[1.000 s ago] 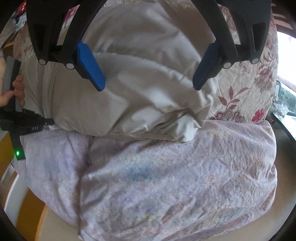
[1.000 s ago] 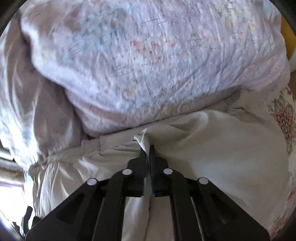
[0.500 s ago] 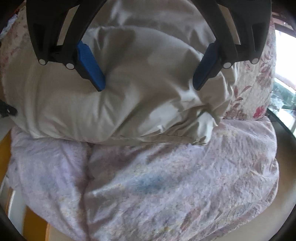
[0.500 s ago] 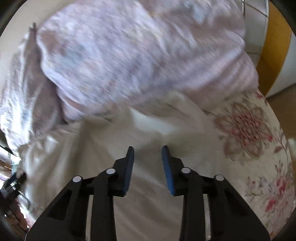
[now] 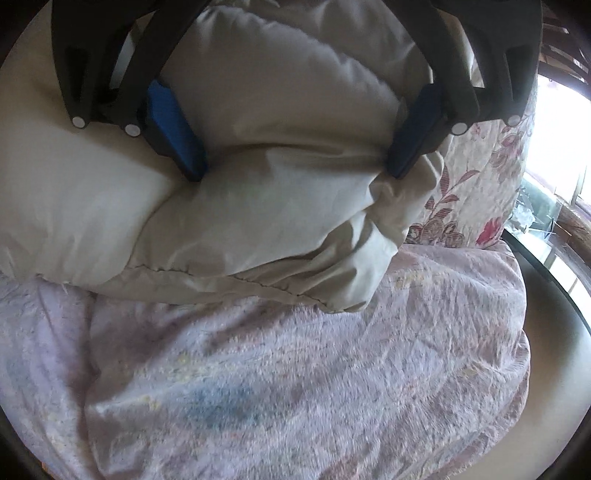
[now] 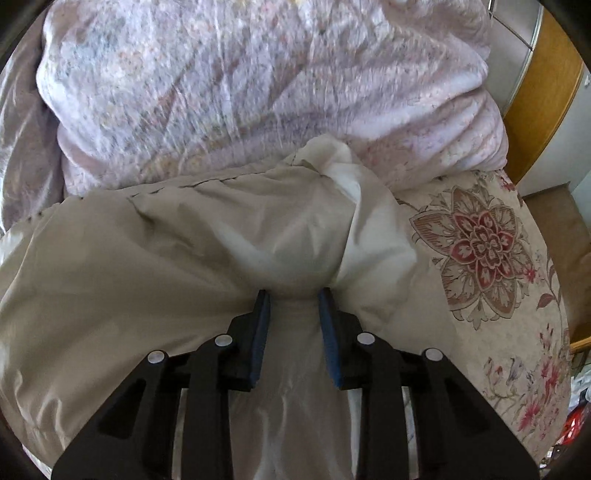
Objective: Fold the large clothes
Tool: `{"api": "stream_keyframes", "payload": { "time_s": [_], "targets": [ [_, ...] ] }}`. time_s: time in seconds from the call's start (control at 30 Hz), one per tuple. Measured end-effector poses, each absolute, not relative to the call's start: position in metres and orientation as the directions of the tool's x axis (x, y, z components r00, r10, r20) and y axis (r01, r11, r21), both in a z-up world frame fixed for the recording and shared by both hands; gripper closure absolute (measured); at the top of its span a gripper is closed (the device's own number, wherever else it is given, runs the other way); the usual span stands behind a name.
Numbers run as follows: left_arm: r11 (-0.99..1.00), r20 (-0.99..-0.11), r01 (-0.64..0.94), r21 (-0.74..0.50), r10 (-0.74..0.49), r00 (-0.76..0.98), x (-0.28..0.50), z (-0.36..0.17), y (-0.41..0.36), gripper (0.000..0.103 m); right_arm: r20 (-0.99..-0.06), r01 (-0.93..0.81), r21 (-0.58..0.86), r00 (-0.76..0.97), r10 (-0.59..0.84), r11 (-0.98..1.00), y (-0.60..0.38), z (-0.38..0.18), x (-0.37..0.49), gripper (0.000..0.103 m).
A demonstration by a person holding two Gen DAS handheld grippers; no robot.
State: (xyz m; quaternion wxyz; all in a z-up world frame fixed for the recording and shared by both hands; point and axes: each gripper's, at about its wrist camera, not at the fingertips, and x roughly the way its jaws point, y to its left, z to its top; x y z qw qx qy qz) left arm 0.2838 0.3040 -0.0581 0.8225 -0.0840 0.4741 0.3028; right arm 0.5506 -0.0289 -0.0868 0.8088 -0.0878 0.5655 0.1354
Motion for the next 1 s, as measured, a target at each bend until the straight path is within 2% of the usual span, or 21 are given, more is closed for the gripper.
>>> {"api": "stream_keyframes", "payload": {
  "time_s": [0.5, 1.0],
  "targets": [
    [0.823, -0.847, -0.559, 0.103, 0.367, 0.384, 0.303, -0.087, 0.324, 0.002, -0.937, -0.351, -0.001, 0.327, 0.122, 0.936, -0.028, -0.112, 0.567, 0.073],
    [0.828, -0.816, -0.56, 0.018, 0.336, 0.471, 0.308, -0.121, 0.349, 0.002, -0.861, -0.384, -0.135, 0.502, 0.085, 0.913, -0.001, -0.128, 0.533, 0.072]
  ]
}}
